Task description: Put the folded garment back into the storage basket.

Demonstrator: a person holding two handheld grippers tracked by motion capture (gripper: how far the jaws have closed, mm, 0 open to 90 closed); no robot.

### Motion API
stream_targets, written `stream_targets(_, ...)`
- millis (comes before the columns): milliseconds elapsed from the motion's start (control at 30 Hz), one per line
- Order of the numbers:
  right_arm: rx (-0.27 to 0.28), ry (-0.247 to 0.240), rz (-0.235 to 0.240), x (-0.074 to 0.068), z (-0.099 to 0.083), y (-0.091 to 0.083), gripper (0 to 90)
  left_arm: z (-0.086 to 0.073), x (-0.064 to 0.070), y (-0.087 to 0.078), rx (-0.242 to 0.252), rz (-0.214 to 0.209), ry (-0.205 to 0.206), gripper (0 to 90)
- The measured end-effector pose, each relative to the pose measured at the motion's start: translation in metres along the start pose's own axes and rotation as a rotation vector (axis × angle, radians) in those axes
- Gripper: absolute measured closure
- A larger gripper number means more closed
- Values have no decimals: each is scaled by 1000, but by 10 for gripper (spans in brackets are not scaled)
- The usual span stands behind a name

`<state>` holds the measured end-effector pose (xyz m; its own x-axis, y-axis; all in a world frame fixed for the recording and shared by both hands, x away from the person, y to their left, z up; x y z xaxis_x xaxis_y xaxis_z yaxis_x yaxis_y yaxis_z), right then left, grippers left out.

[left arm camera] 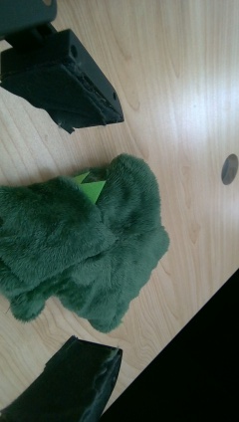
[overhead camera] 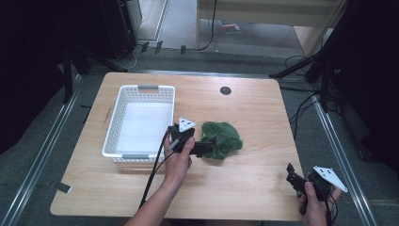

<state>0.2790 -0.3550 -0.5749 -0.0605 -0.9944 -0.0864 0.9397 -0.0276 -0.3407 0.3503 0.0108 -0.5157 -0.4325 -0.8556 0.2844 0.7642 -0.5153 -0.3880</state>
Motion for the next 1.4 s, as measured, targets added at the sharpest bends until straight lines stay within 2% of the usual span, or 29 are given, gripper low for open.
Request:
stream_targets(467, -4, -1, 1, -1, 0, 0, 81, -11, 3, 24, -16, 16, -22, 0)
stream_targets(633, -4, 0, 7, -1, 0, 1, 81, -14, 5, 29, -36, 16, -8, 0)
stream_targets(833, -4, 0, 8, -1, 0, 1, 81, -23, 11, 40, -85, -7, -23, 0)
stream_targets(1033, -7, 4, 8, -1, 0, 1, 81, -27, 17, 52, -118, 14, 0, 0)
stream_targets(1167, -8, 6, 9, -1, 0, 1, 81, -30, 21, 56, -129, 51, 60, 0)
stream_targets(1267, -8, 4, 9, -1, 0, 2, 81, -32, 22, 59, -141, 71, 84, 0)
stream_targets(1400, -10, 0, 8, -1, 0, 2, 81, -40, 21, 66, -190, 89, 86, 0)
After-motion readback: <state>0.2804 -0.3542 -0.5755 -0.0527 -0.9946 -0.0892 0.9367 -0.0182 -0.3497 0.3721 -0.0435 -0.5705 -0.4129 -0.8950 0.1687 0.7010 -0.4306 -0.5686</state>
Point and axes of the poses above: each handheld gripper's, and its own axes: y roughly forward along the jaws, z roughly out of its top, x roughly to its right, the point moved 6 cm from there along y, roughly forward along the jaws, and after that the axes turned 9 degrees about x, right-handed, at the moved point
